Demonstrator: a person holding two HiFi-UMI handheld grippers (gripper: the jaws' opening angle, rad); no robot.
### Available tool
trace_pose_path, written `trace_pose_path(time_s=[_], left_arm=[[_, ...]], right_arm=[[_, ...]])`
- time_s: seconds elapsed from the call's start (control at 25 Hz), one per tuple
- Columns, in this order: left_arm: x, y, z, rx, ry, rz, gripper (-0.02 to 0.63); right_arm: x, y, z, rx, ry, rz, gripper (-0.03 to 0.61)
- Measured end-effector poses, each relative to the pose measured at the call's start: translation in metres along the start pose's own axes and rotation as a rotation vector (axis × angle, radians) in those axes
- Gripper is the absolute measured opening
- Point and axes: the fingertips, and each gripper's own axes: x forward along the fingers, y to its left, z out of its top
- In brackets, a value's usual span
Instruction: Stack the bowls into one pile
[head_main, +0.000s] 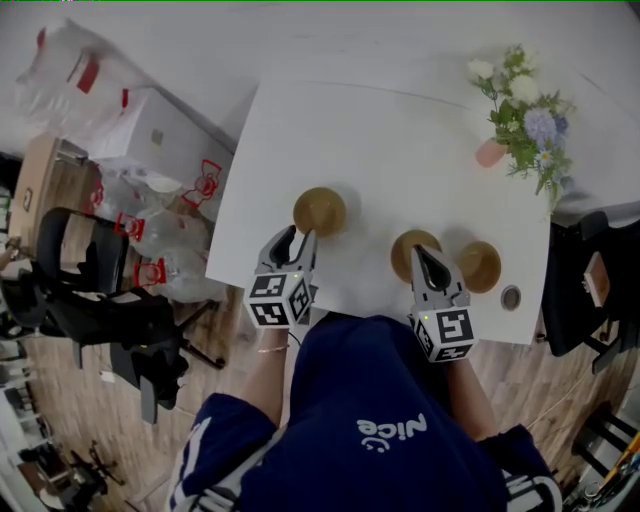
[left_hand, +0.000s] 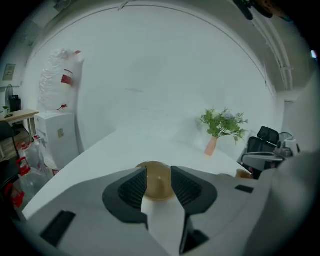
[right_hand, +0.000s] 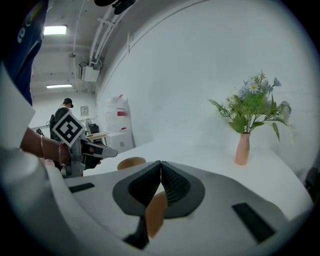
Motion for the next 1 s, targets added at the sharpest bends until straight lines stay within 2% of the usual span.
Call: trace_pose_path(time_s=[0.2, 0.8, 0.88, 1.0], left_arm=[[0.017, 0.027, -0.007, -0.037, 0.051, 0.074, 0.147], [0.058, 0.054, -0.035, -0.066, 0.204, 0.163, 0.147], [0.060, 0.055, -0.036, -0.065, 0.208, 0.180, 0.135], [0.060, 0.059, -0.038, -0.060, 0.200, 0.210, 0.075]], right_arm=[[0.003, 0.001, 0.005, -0.009, -0.002, 0.009, 0.023], [0.006, -0.001, 0.003, -0.020, 0.029, 0.021, 0.023], [0.006, -0.004, 0.003, -0.015, 0.030, 0.018, 0.023], [0.005, -0.008, 0.000, -0.008, 0.034, 0.015, 0.023]])
